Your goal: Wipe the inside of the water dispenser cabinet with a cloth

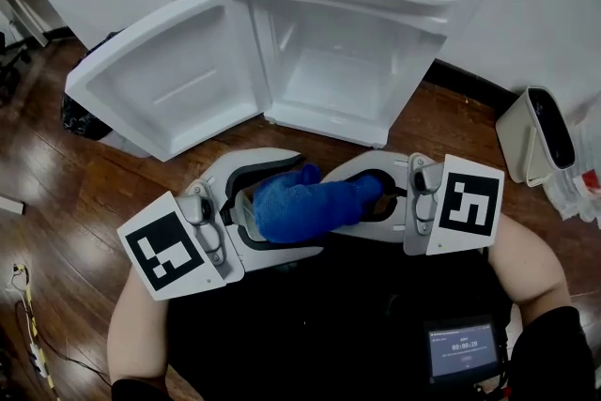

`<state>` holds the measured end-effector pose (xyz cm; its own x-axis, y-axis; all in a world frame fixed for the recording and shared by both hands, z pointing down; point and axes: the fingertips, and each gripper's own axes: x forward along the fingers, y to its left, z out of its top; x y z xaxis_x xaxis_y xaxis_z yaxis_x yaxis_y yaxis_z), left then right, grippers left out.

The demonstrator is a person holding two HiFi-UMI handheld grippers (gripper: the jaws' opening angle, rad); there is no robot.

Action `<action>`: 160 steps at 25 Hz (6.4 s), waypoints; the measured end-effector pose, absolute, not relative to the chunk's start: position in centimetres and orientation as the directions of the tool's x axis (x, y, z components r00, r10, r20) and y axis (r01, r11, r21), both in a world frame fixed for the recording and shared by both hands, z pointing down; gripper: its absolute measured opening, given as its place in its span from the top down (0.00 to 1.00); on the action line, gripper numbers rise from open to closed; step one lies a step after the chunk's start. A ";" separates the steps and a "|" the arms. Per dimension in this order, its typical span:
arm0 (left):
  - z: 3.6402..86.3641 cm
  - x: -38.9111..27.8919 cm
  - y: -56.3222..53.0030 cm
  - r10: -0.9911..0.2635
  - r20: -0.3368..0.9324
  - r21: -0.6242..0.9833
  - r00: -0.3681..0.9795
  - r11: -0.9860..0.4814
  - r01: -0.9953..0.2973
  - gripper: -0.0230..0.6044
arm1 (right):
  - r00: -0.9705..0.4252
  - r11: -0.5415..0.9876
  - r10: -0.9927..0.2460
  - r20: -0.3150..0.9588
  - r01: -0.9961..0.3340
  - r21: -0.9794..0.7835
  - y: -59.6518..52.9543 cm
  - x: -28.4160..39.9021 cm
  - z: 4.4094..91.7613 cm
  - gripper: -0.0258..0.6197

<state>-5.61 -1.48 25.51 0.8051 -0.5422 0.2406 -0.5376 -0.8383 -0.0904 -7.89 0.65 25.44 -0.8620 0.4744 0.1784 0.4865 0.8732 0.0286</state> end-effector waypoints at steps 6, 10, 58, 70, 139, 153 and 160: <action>25.4 -5.8 -0.8 -0.540 0.271 -0.153 0.797 -0.841 -0.519 0.61 | -0.867 0.871 0.454 0.205 0.481 0.104 0.0 -6.9 25.4 0.83; 25.5 -5.6 -0.2 -0.520 0.286 -0.150 0.805 -0.854 -0.499 0.67 | -0.858 0.866 0.463 0.222 0.491 0.092 0.1 -6.6 25.6 0.83; 42.6 -25.2 -21.7 -0.858 0.400 -0.104 -0.323 0.307 -0.946 0.78 | -0.930 0.985 -0.091 -0.355 -0.136 0.105 -13.1 0.6 10.1 0.82; 49.3 -18.5 -22.5 -0.783 0.614 -0.024 -0.102 0.110 -0.994 0.78 | -0.605 0.795 -0.548 -0.577 -0.592 -0.134 -24.0 10.2 7.5 0.89; 33.6 -19.4 -29.1 -0.944 0.245 -0.116 -0.221 0.197 -0.973 0.77 | -0.708 0.808 -0.589 -0.389 -0.494 -0.321 -28.0 7.7 13.7 0.91; 40.9 -18.5 -38.3 -0.890 0.405 -0.075 -0.211 0.197 -0.977 0.77 | -0.744 0.815 -0.569 -0.351 -0.453 -0.361 -28.4 6.8 14.5 0.91; 44.2 -7.7 -38.4 -0.821 0.507 -0.088 0.262 -0.352 -0.932 0.77 | -0.758 0.822 -0.551 -0.349 -0.421 -0.384 -28.2 6.3 14.6 0.91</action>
